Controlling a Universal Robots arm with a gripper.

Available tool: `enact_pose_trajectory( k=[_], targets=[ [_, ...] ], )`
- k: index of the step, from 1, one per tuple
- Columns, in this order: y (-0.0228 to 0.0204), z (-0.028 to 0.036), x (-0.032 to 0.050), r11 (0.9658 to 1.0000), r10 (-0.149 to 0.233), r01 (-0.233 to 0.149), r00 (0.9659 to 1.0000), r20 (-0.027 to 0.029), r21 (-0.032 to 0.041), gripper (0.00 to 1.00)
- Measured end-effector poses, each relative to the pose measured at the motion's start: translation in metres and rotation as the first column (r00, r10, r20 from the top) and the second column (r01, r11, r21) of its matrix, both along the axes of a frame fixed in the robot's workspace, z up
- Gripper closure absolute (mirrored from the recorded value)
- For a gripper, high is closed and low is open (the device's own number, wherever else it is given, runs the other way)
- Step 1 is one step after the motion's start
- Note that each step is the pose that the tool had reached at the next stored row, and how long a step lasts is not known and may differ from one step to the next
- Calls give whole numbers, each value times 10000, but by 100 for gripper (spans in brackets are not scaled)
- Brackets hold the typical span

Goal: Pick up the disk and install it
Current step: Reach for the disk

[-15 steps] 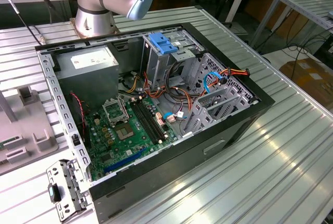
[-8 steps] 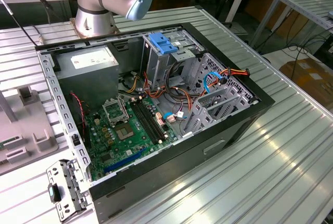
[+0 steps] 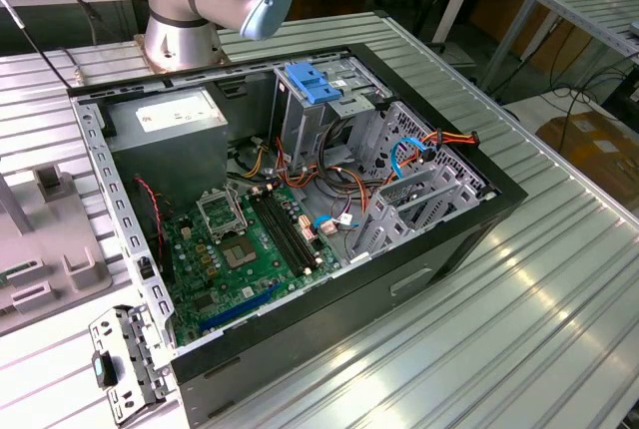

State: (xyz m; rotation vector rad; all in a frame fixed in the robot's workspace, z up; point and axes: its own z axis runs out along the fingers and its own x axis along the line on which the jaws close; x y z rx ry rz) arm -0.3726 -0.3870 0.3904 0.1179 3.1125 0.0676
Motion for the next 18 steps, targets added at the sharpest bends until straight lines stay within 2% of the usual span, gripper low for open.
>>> enact_pose_trajectory(
  k=[3,10,15,18],
  targets=[
    [76,-5,-23,10000,-1,1,10000,0,0,89],
    [188,-13,-49,10000,0,0,10000,0,0,89],
    [317,-24,-72,10000,-1,1,10000,0,0,89],
    [366,-28,-77,10000,-1,1,10000,1,0,89]
  ],
)
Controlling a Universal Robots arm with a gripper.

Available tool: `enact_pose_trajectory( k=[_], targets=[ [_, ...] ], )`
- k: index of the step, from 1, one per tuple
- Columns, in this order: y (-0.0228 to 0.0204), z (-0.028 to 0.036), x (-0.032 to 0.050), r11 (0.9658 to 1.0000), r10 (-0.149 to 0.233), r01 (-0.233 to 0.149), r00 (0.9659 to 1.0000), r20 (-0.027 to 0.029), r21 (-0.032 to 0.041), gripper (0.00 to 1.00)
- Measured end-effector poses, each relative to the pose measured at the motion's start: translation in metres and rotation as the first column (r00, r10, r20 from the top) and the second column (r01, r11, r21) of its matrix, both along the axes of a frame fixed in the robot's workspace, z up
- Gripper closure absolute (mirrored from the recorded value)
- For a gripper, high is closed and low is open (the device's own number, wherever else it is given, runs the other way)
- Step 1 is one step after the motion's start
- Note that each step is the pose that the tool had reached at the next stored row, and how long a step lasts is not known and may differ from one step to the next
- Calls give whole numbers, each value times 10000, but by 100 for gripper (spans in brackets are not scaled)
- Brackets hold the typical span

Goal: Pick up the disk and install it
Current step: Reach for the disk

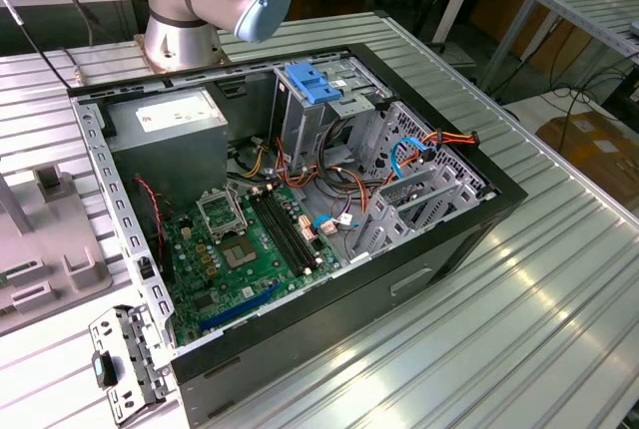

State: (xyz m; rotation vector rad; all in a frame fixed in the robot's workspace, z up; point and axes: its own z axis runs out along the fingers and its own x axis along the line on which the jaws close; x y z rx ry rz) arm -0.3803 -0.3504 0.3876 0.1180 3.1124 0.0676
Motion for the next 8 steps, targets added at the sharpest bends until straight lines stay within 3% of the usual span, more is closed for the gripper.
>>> enact_pose_trajectory(
  k=[8],
  targets=[
    [131,-15,-12,10000,0,0,10000,-1,0,89]
  ],
)
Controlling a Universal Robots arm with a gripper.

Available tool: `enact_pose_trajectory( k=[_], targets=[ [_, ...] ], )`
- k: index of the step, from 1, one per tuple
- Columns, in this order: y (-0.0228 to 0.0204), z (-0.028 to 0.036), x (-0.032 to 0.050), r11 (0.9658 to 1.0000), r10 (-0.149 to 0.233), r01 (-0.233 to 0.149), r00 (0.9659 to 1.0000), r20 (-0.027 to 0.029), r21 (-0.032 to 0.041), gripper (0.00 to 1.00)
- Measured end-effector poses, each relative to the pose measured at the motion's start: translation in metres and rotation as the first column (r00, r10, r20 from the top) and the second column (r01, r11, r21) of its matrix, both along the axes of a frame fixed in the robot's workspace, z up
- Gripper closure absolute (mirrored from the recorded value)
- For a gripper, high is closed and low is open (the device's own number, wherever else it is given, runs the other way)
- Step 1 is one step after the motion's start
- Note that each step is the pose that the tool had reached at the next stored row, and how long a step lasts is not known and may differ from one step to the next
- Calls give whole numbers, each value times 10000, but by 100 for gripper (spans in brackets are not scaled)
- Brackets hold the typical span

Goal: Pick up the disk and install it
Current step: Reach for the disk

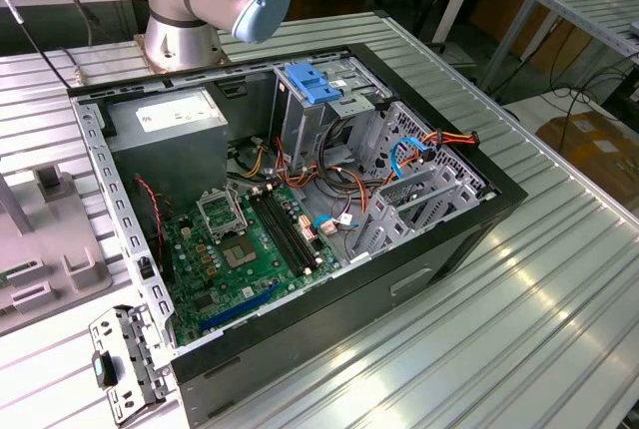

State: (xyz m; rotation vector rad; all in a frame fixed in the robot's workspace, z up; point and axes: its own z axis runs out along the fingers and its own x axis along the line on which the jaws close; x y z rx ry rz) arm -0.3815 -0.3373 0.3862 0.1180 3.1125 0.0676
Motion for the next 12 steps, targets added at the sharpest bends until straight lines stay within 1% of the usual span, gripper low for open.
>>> enact_pose_trajectory(
  k=[3,6,9,12],
  targets=[
    [33,-10,-3,10000,0,0,10000,1,1,89],
    [76,-24,-6,10000,-1,1,10000,0,0,89],
    [128,-47,-9,10000,0,0,10000,1,0,89],
    [166,-70,-13,10000,0,0,10000,1,1,89]
  ],
)
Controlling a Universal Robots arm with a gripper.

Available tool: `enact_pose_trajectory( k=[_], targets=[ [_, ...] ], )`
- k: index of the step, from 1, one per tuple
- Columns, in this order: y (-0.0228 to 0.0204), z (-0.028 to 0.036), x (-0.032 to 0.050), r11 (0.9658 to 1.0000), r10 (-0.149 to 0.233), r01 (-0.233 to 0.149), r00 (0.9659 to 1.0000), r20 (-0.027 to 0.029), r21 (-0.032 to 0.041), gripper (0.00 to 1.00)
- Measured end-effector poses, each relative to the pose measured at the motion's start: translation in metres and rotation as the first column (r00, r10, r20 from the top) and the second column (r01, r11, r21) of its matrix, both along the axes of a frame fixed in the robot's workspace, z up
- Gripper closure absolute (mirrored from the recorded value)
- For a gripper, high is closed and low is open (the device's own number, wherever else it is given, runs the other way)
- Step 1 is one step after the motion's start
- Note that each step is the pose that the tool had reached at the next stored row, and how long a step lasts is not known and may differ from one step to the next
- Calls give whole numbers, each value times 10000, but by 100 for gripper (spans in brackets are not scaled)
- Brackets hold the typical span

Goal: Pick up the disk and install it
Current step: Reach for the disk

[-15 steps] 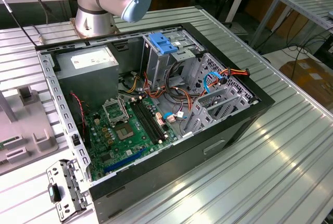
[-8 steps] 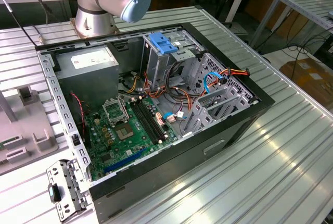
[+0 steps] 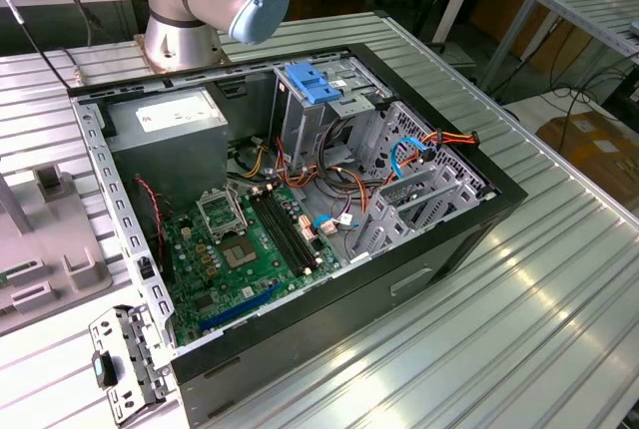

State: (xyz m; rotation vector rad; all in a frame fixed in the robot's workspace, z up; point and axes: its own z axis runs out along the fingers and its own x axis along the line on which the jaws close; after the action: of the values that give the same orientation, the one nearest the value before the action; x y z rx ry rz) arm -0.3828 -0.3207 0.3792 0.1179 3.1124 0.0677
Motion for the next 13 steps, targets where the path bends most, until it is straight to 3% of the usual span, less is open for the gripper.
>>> enact_pose_trajectory(
  k=[13],
  targets=[
    [123,-78,-15,10000,0,0,10000,0,-1,89]
  ],
)
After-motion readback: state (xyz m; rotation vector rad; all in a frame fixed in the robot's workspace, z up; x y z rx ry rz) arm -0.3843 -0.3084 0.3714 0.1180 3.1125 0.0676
